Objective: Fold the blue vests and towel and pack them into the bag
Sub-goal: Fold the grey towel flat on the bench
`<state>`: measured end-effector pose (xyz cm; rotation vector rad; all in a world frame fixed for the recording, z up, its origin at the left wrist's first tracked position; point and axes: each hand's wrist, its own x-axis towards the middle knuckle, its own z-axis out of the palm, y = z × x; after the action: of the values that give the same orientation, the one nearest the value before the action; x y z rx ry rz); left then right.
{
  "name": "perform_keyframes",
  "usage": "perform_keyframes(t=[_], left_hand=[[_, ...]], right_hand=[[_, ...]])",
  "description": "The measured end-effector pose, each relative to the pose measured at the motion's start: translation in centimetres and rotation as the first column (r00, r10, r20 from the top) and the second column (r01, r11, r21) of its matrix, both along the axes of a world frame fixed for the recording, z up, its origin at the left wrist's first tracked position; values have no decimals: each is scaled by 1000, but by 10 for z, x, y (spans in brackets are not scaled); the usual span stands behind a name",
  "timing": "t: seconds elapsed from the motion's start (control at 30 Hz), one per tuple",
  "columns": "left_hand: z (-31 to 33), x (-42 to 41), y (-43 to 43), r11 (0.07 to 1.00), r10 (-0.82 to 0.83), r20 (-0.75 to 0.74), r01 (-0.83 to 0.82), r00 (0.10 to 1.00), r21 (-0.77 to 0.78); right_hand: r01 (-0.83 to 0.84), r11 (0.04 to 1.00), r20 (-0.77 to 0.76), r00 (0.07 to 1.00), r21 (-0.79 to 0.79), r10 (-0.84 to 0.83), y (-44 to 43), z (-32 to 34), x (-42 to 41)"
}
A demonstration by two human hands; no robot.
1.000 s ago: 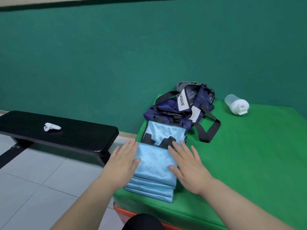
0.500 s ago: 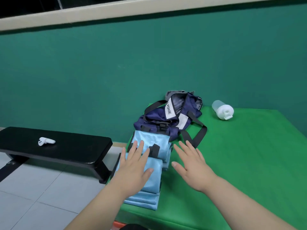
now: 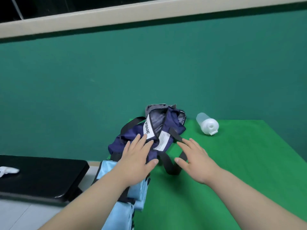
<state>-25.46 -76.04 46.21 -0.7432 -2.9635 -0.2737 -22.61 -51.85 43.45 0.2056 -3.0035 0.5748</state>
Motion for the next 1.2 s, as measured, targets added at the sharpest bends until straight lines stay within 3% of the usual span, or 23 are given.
perform_keyframes(t=[0.53,0.73,0.97,1.2], left_hand=[[-2,-252,100,996,32,-1,-32,999,-87],[-17,-302,115,982,45,-21,-48,999,-184],[-20,-314,107,988,10,-56,-18,998,-156],[-18,-294,96,993,31,-28,-35,999,-116]], right_hand=[[25,999,-115,993,28,-22,90,1,-277],[64,998,-15,998,-3,-64,81,-8,-362],[155,988,109,982,-12,-152,56,-11,-393],[185,982,70,981,-36,-182,59,-12,-371]])
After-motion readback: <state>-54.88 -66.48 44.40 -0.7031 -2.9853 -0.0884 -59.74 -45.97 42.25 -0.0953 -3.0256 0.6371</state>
